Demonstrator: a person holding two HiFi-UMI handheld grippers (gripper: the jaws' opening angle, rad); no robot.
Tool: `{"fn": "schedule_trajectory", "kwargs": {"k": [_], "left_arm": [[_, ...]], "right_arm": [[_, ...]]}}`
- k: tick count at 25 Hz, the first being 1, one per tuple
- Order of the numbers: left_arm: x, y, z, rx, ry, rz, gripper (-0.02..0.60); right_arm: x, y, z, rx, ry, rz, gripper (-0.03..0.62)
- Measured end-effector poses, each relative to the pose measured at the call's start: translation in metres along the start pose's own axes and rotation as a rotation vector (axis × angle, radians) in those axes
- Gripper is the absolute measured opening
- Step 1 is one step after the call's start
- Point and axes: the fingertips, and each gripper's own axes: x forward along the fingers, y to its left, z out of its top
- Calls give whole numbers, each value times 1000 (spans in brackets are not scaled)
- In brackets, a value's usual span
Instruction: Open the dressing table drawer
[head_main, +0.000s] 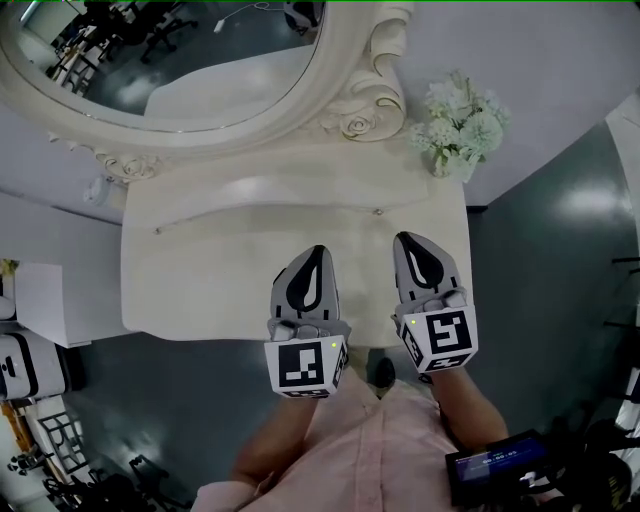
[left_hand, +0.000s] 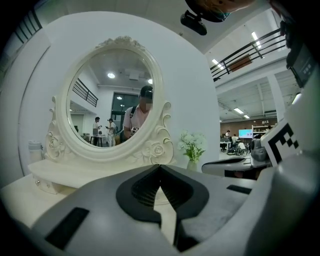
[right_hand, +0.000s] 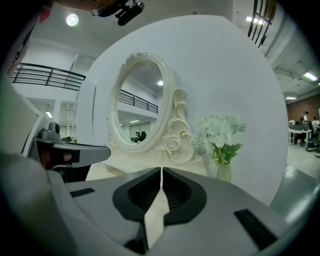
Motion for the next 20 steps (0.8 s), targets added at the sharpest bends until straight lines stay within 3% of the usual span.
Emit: {"fn": "schedule_trajectory", "kwargs": {"k": [8,20], "left_arm": [[27,15,-12,-20,28,-20,21],[62,28,-46,-41,75,-50,21]], "right_arm": [[32,-4,-18,16,49,3,21],[66,-13,-78,40,162,-15,25]]}}
